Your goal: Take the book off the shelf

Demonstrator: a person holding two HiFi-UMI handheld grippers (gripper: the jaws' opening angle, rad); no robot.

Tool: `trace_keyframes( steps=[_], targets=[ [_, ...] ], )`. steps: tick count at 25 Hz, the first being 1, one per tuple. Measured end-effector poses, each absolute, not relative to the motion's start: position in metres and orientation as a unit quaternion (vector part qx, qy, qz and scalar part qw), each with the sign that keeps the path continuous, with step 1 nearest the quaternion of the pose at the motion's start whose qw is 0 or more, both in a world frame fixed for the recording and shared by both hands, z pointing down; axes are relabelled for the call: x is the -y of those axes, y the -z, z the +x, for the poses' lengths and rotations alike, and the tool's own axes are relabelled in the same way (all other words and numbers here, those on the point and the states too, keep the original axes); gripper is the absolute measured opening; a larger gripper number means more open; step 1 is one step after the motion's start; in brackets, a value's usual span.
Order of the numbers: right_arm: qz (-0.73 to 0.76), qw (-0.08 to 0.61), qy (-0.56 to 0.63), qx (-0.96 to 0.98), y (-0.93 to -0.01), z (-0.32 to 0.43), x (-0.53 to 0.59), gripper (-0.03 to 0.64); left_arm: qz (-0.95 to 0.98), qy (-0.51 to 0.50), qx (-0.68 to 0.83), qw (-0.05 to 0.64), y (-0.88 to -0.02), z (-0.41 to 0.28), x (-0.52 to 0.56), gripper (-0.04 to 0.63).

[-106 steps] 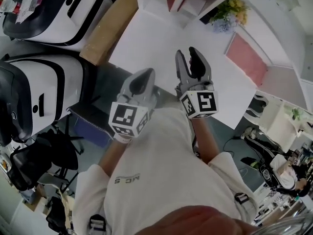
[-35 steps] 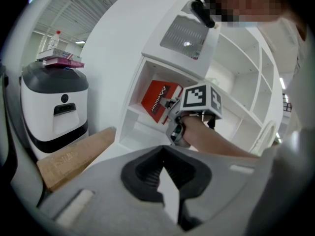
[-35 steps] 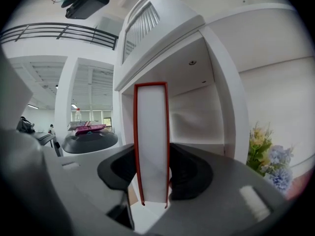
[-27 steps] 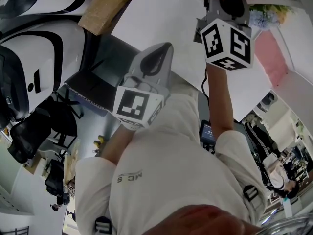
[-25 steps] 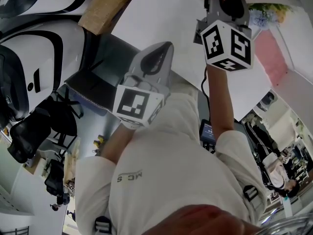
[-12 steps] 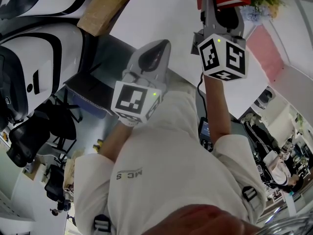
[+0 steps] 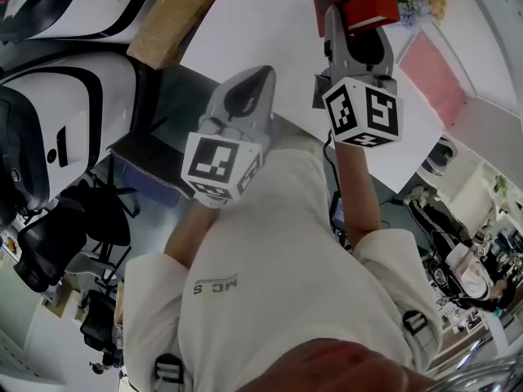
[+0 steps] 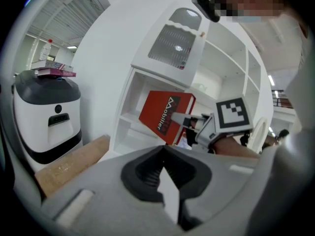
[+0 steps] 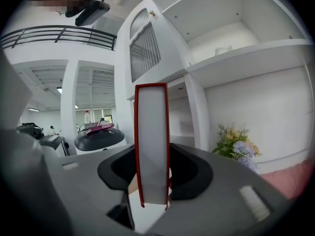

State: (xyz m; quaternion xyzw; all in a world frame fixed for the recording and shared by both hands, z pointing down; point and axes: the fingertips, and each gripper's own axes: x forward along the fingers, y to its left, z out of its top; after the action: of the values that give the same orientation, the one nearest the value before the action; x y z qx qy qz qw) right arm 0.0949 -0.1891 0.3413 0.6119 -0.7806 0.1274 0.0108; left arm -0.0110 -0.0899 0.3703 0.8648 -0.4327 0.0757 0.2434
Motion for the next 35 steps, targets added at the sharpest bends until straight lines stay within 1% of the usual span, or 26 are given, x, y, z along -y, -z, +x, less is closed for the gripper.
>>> trace_keyframes(
  steps=[18,35],
  targets=[
    [0.606,0.032,-0.118,0.786,-0.337,0.096,0.106,0.169,0.877,-0.072,0.419,0.226,-0.352,-0.022,0.069,0.000],
    [0.591,0.061,-0.159,0.789,-0.370,0.082,0.051,0.169,0.877,-0.097,0.414,0.225,-0.362,-0.032,0.041,0.000]
  ],
)
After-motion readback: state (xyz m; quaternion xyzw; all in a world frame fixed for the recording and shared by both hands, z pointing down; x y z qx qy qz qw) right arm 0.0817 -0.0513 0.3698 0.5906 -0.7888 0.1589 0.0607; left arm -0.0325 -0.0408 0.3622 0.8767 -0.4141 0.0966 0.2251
